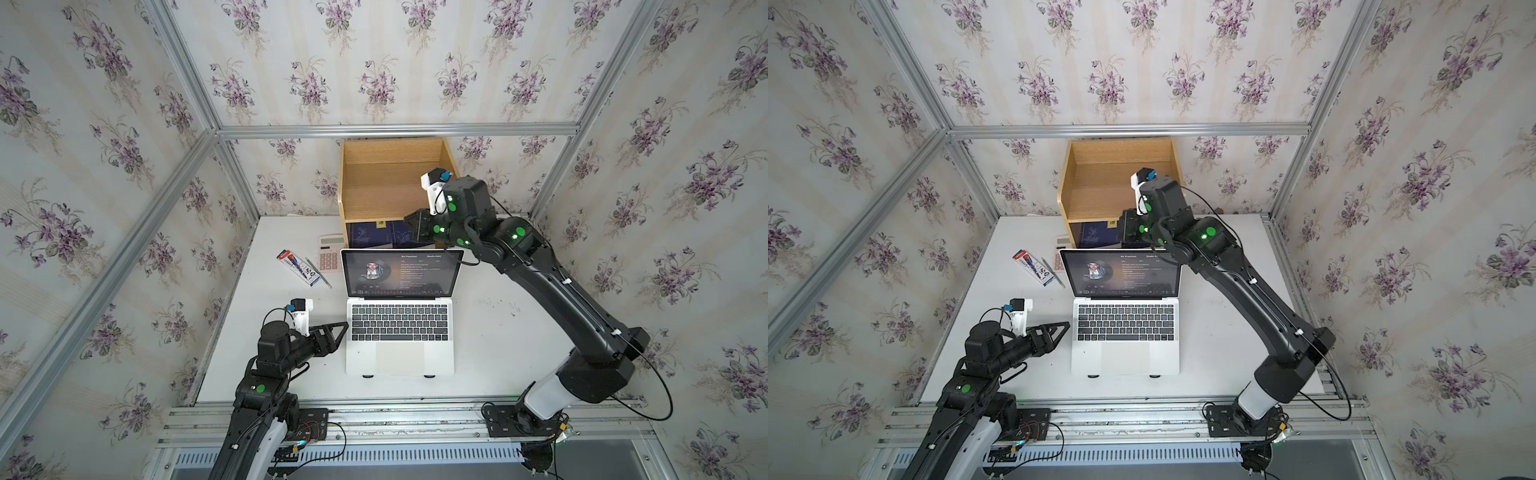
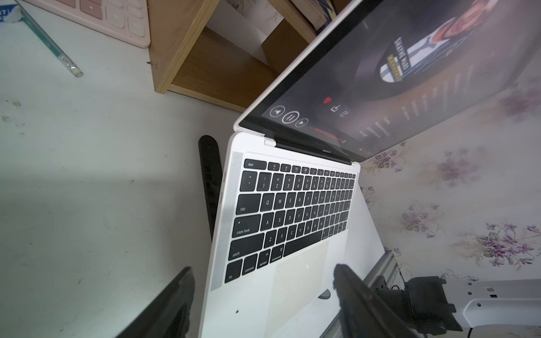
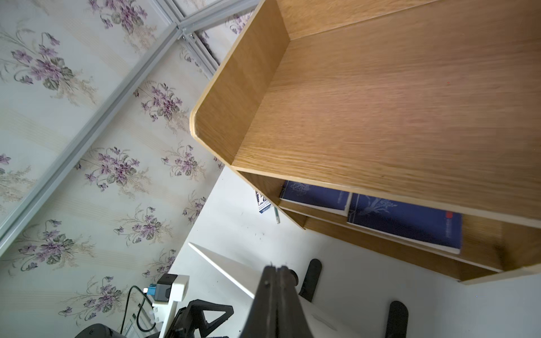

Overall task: Close the laptop lid and set it aside
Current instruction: Close the lid of the laptop.

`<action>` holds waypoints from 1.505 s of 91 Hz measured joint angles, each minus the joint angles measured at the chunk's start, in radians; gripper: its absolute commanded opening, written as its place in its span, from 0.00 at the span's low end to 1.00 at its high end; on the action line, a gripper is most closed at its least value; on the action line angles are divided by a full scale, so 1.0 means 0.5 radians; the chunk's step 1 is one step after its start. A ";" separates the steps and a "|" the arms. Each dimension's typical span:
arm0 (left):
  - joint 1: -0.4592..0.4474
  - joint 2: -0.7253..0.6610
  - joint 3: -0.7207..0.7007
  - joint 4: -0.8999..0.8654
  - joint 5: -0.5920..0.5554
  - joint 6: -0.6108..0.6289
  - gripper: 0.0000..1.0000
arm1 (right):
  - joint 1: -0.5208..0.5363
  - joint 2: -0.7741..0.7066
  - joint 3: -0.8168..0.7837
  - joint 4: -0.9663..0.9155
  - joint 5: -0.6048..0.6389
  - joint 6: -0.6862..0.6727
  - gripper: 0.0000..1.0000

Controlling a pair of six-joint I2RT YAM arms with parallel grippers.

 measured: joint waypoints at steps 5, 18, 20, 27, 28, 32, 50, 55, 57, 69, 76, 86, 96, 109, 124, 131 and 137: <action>-0.002 0.008 -0.005 0.000 -0.012 -0.008 0.77 | 0.043 0.070 0.066 -0.076 0.063 -0.028 0.00; -0.006 0.012 -0.001 -0.002 -0.083 -0.031 0.77 | 0.109 0.175 0.098 -0.242 0.212 -0.051 0.00; -0.007 0.011 0.003 -0.005 -0.098 -0.037 0.77 | 0.117 0.182 0.092 -0.259 0.228 -0.056 0.00; -0.007 0.005 0.023 -0.023 -0.134 -0.044 0.78 | 0.136 0.197 0.060 -0.295 0.264 -0.075 0.00; -0.007 0.002 0.027 -0.028 -0.141 -0.044 0.78 | 0.141 0.198 0.053 -0.301 0.268 -0.075 0.00; -0.007 -0.008 0.047 -0.060 -0.171 -0.044 0.78 | 0.158 0.201 0.034 -0.306 0.297 -0.075 0.00; -0.007 -0.051 0.228 -0.356 -0.526 -0.086 0.79 | 0.263 0.143 -0.143 -0.253 0.346 -0.067 0.00; -0.007 -0.050 0.298 -0.471 -0.695 -0.121 0.80 | 0.288 0.102 -0.217 -0.224 0.359 -0.038 0.00; -0.007 -0.049 0.326 -0.517 -0.761 -0.141 0.80 | 0.298 0.083 -0.250 -0.214 0.367 -0.029 0.00; -0.007 -0.015 0.483 -0.789 -1.072 -0.240 0.80 | 0.351 -0.040 -0.468 -0.140 0.382 0.033 0.00; -0.007 0.013 0.572 -0.901 -1.175 -0.275 0.80 | 0.379 -0.118 -0.622 -0.076 0.376 0.084 0.00; -0.007 0.062 0.685 -0.977 -1.222 -0.320 0.80 | 0.422 -0.225 -0.893 0.076 0.321 0.159 0.00; -0.007 0.105 0.781 -1.014 -1.220 -0.356 0.80 | 0.450 -0.272 -1.147 0.233 0.261 0.238 0.00; -0.007 0.115 0.886 -1.048 -1.200 -0.365 0.80 | 0.484 -0.275 -1.387 0.422 0.196 0.297 0.00; -0.007 0.076 0.916 -1.055 -1.110 -0.361 0.81 | 0.501 -0.269 -1.643 0.708 0.185 0.379 0.00; -0.007 0.067 0.894 -1.037 -1.016 -0.337 0.81 | 0.507 -0.269 -1.747 0.854 0.187 0.395 0.00; -0.007 0.065 0.858 -1.003 -0.916 -0.306 0.80 | 0.513 -0.269 -1.845 0.978 0.185 0.417 0.00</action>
